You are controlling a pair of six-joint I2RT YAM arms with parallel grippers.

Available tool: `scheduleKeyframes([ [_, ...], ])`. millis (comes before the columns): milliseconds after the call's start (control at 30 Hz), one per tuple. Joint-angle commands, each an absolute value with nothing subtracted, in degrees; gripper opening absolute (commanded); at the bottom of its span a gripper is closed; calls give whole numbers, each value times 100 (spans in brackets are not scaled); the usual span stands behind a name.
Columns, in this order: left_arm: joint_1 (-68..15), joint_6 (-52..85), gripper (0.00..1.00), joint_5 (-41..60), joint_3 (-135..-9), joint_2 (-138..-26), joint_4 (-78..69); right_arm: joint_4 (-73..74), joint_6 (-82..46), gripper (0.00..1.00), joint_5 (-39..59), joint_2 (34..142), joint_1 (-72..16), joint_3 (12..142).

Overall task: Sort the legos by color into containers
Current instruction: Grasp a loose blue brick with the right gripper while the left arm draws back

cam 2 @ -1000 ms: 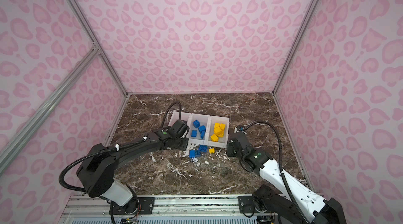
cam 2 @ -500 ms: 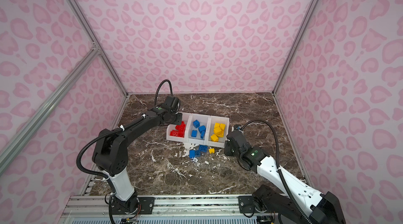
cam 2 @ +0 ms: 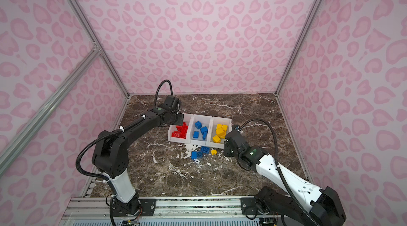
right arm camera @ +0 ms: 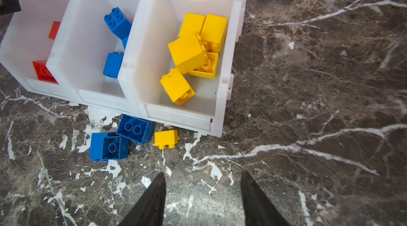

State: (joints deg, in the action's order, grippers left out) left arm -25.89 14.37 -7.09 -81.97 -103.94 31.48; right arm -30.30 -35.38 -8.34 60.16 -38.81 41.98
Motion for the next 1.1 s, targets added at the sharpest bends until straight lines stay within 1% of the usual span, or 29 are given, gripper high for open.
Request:
scheduleKeyframes([
  [0, -2584, 1461, 62, -745, -8112, -10238, 3064, -3050, -3572, 56, -940, 6064, -3918, 4211],
  [433, -2584, 1589, 62, -734, -7743, -9642, 2935, -2862, -3585, 56, -879, 6335, -4072, 4271],
  [533, -2584, 1642, 62, -729, -7376, -9399, 2887, -2780, -3607, 56, -879, 6545, -4197, 4330],
  [700, -2586, 1761, 62, -772, -6860, -8879, 2824, -2777, -3712, 56, -743, 7085, -4391, 4598],
  [1067, -2584, 2098, 62, -782, -5781, -7856, 2780, -2267, -4093, 55, -983, 8724, -5376, 5343],
])
